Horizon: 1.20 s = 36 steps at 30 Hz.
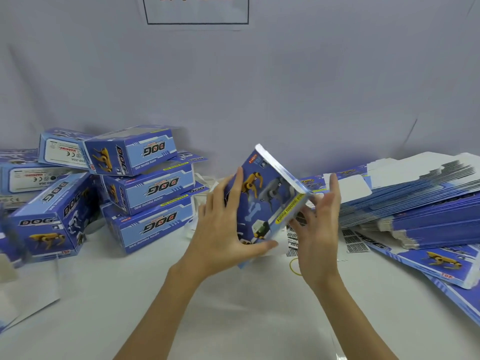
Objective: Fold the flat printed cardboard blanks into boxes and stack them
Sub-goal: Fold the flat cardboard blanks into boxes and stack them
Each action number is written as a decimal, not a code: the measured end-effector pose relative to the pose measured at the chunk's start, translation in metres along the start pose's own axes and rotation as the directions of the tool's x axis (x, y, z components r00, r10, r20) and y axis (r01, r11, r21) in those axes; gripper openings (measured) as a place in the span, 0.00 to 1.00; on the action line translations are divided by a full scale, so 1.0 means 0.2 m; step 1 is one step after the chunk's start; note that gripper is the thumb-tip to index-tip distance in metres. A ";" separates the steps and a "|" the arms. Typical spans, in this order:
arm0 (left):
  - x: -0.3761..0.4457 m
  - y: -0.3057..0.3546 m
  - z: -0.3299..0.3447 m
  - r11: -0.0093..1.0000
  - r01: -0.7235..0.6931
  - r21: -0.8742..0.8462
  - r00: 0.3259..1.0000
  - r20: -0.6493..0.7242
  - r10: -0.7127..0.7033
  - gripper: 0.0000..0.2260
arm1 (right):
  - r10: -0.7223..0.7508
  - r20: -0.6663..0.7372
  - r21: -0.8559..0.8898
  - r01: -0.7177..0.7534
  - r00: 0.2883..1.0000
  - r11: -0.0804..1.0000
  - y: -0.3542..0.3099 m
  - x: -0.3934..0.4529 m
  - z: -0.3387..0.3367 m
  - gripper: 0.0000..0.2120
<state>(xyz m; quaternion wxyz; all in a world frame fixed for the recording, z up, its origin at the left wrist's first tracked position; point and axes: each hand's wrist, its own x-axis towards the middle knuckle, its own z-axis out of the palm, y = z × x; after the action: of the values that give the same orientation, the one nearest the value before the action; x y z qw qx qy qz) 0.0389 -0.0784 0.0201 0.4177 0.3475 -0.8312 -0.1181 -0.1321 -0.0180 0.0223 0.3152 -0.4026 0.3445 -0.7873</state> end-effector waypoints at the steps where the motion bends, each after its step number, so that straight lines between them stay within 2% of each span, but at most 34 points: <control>1: 0.00 -0.02 -0.01 0.992 0.046 -0.116 0.999 0.004 -0.046 0.57 | 0.040 0.005 0.064 -0.040 0.999 0.997 -0.01 0.01 -0.01 0.36; 3: 0.01 -0.06 -0.05 0.933 0.127 -0.336 0.992 0.024 -0.126 0.53 | 0.072 0.028 0.033 -0.073 0.997 0.997 -0.02 0.04 -0.02 0.27; 4: 0.02 -0.08 -0.06 0.927 0.127 -0.352 0.992 0.024 -0.127 0.51 | 0.053 0.038 -0.040 -0.052 0.998 0.998 -0.02 0.04 -0.02 0.26; 6: 0.02 -0.09 -0.06 0.975 0.063 -0.212 0.998 -0.001 -0.064 0.48 | -0.037 0.064 -0.197 0.049 0.997 0.979 -0.01 0.02 0.00 0.28; 8: 0.01 -0.09 -0.05 0.997 -0.019 -0.080 0.999 -0.045 0.015 0.48 | -0.093 0.071 -0.282 0.110 0.993 0.953 0.00 0.02 0.01 0.31; 9: 0.01 -0.09 -0.05 0.998 -0.036 -0.049 0.997 -0.063 0.033 0.47 | -0.103 0.060 -0.290 0.116 0.993 0.950 0.00 0.02 0.00 0.30; 11: 0.01 -0.08 -0.05 0.998 -0.029 -0.050 0.997 -0.072 0.026 0.47 | -0.043 0.038 -0.189 0.050 0.998 0.981 0.00 0.04 -0.01 0.24; 13: 0.02 -0.08 -0.05 0.970 0.059 -0.237 0.997 -0.035 -0.069 0.44 | 0.090 0.058 -0.075 -0.085 0.994 0.993 -0.01 0.05 -0.03 0.21; 14: 0.02 -0.08 -0.05 0.903 0.120 -0.414 0.992 0.004 -0.130 0.42 | 0.137 0.091 -0.085 -0.130 0.986 0.988 -0.01 0.06 -0.03 0.20; 15: 0.03 -0.07 -0.05 0.775 0.174 -0.608 0.983 0.054 -0.178 0.39 | 0.174 0.126 -0.141 -0.156 0.977 0.978 0.00 0.05 -0.03 0.21; 17: 0.02 -0.04 -0.06 0.371 0.275 -0.887 0.951 0.193 -0.243 0.31 | 0.258 0.204 -0.296 -0.192 0.944 0.936 0.03 0.03 -0.02 0.25; 18: 0.02 -0.05 -0.05 0.137 0.316 -0.939 0.928 0.276 -0.248 0.27 | 0.312 0.238 -0.333 -0.225 0.920 0.916 0.05 0.01 -0.01 0.30; 19: 0.01 -0.06 -0.04 -0.028 0.330 -0.943 0.909 0.326 -0.262 0.24 | 0.364 0.274 -0.327 -0.269 0.890 0.906 0.06 -0.01 0.00 0.34; 20: 0.00 -0.07 -0.04 -0.110 0.354 -0.929 0.882 0.371 -0.291 0.22 | 0.403 0.314 -0.283 -0.320 0.860 0.904 0.07 -0.02 0.01 0.37; 21: 0.00 -0.09 -0.03 -0.098 0.389 -0.916 0.851 0.398 -0.343 0.19 | 0.425 0.342 -0.224 -0.366 0.838 0.903 0.07 -0.03 0.01 0.37; 23: 0.00 -0.12 -0.02 0.161 0.444 -0.882 0.817 0.324 -0.478 0.14 | 0.415 0.343 -0.147 -0.388 0.843 0.910 0.06 -0.03 0.02 0.35; 24: 0.01 -0.13 -0.02 0.342 0.430 -0.835 0.819 0.201 -0.538 0.14 | 0.386 0.311 -0.161 -0.352 0.868 0.922 0.06 -0.02 0.02 0.35; 25: 0.02 -0.14 -0.03 0.432 0.417 -0.800 0.831 0.143 -0.537 0.15 | 0.351 0.270 -0.208 -0.301 0.897 0.931 0.05 -0.02 0.02 0.37; 26: 0.03 -0.13 -0.04 0.474 0.402 -0.783 0.852 0.131 -0.506 0.18 | 0.321 0.242 -0.259 -0.258 0.915 0.931 0.06 -0.01 0.01 0.39; 28: 0.04 -0.14 -0.03 0.419 0.408 -0.812 0.869 0.204 -0.451 0.30 | 0.302 0.258 -0.326 -0.211 0.918 0.922 0.08 -0.01 -0.02 0.42; 29: 0.05 -0.15 -0.02 0.416 0.396 -0.819 0.878 0.205 -0.433 0.31 | 0.306 0.287 -0.347 -0.199 0.908 0.917 0.09 -0.01 -0.02 0.42; 31: 0.05 -0.14 -0.01 0.475 0.338 -0.813 0.891 0.113 -0.441 0.28 | 0.320 0.346 -0.371 -0.185 0.882 0.910 0.10 -0.02 -0.03 0.42; 33: 0.05 -0.17 0.00 0.465 0.284 -0.838 0.877 0.030 -0.480 0.27 | 0.332 0.388 -0.419 -0.157 0.860 0.894 0.10 -0.01 -0.05 0.40; 36: 0.05 -0.20 -0.02 0.418 0.312 -0.853 0.841 0.044 -0.539 0.28 | 0.348 0.367 -0.450 -0.163 0.863 0.878 0.09 -0.01 -0.04 0.36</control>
<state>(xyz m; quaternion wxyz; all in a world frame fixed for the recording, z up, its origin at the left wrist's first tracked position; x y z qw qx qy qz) 0.0572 -0.1148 0.0099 0.5823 0.3176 -0.4981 -0.5585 -0.1346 -0.0238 0.0042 0.3979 -0.5745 0.4713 -0.5380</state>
